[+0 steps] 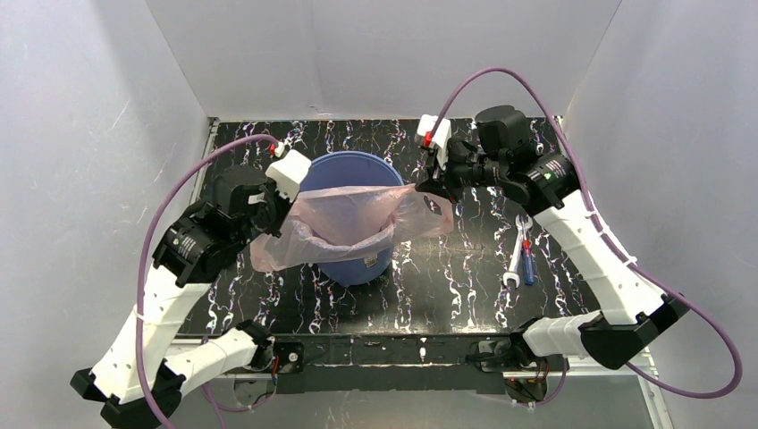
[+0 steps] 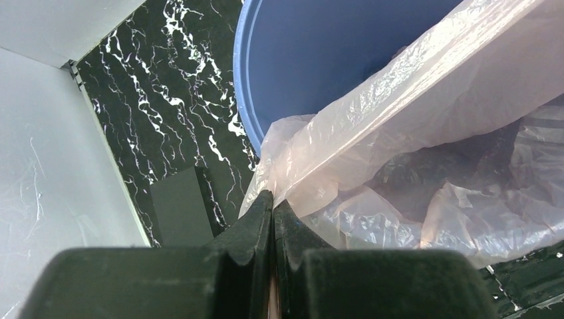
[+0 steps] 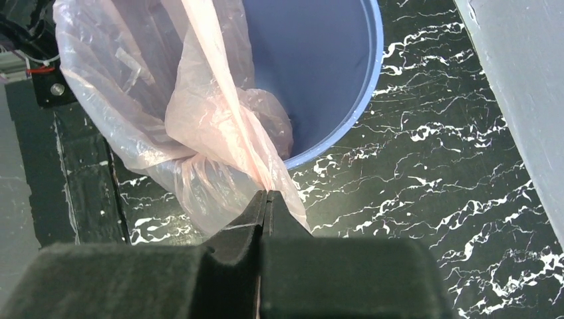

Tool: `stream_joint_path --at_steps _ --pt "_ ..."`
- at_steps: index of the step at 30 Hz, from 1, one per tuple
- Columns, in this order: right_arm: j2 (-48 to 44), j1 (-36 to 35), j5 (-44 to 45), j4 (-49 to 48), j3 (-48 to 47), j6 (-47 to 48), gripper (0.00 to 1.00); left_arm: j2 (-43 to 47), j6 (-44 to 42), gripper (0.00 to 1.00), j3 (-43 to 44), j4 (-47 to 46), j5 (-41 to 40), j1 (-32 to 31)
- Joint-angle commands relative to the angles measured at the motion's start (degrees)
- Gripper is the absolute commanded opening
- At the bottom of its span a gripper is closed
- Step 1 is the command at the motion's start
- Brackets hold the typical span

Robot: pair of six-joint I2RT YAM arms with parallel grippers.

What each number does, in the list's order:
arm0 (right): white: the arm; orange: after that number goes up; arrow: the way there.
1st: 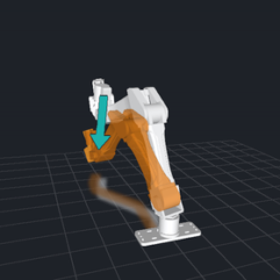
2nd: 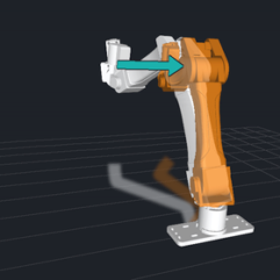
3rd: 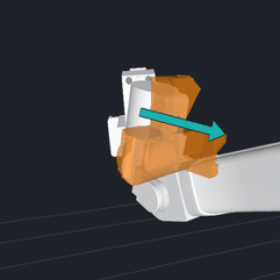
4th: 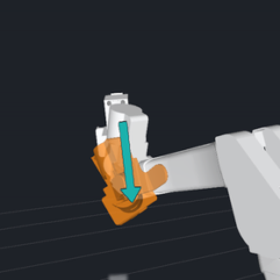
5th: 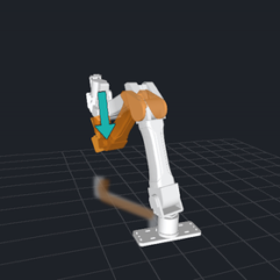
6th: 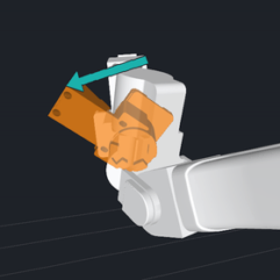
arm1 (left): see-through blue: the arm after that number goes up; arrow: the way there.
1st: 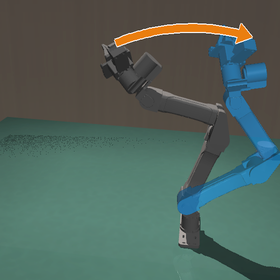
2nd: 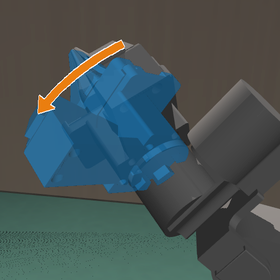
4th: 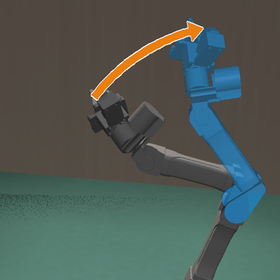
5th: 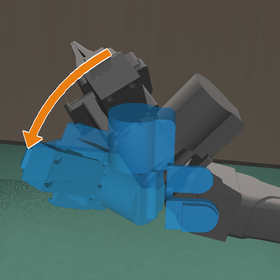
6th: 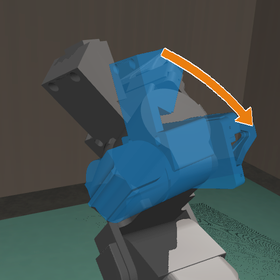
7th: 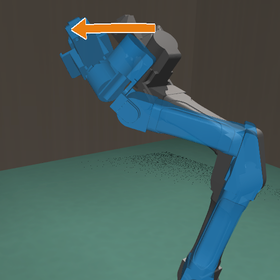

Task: Put the trash bags into the trash bin
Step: Place the trash bag in the trash bin.

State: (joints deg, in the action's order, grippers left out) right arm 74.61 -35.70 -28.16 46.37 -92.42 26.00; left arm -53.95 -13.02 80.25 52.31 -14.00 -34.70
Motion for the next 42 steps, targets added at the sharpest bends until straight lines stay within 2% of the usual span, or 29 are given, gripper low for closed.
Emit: stream_joint_path --at_steps 1,3,6,8,13,18,25,28,34,37,42 --pt "1.78 0.37 3.15 -0.74 -4.04 -5.31 0.02 -1.91 -0.19 0.0 3.08 1.91 3.08 2.62" --pt "1.6 0.37 2.95 -0.45 -4.63 -5.05 0.17 -3.05 -0.2 0.0 4.62 4.41 9.46 5.22" --pt "-1.4 0.37 0.38 -4.15 -1.38 -4.4 0.51 -3.77 -1.06 0.0 6.07 5.79 21.16 10.32" --pt "-2.71 0.37 -1.59 -5.94 -0.21 -3.91 0.62 -4.91 -2.03 0.0 7.41 7.67 25.94 11.79" --pt "-1.85 0.37 -5.35 -3.85 -2.25 0.09 0.7 -7.86 -1.99 0.0 9.83 10.26 29.58 12.82" --pt "0.94 0.37 -9.39 3.26 -5.8 7.14 0.71 -8.65 -1.34 0.0 11.19 10.13 29.38 14.71" --pt "3.8 -0.06 -11.99 4.56 -5.71 10.27 0.65 -9.03 -0.69 0.0 11.14 9.66 29.34 16.14" --pt "5.17 -0.33 -10.91 4.57 -7.06 10.97 0.53 -9.0 -0.15 0.0 11.16 9.2 29.57 16.35" --pt "4.36 -0.33 -12.08 1.4 -5.67 9.65 0.15 -9.28 0.07 0.0 11.22 9.21 28.44 17.12" --pt "3.57 -0.33 -11.1 -0.79 -4.38 7.26 0.01 -9.45 0.24 0.0 11.41 9.06 27.58 17.98" --pt "3.2 -0.33 -3.73 -6.04 -3.0 -0.84 0.01 -10.47 0.89 0.0 11.21 8.29 26.54 19.7"
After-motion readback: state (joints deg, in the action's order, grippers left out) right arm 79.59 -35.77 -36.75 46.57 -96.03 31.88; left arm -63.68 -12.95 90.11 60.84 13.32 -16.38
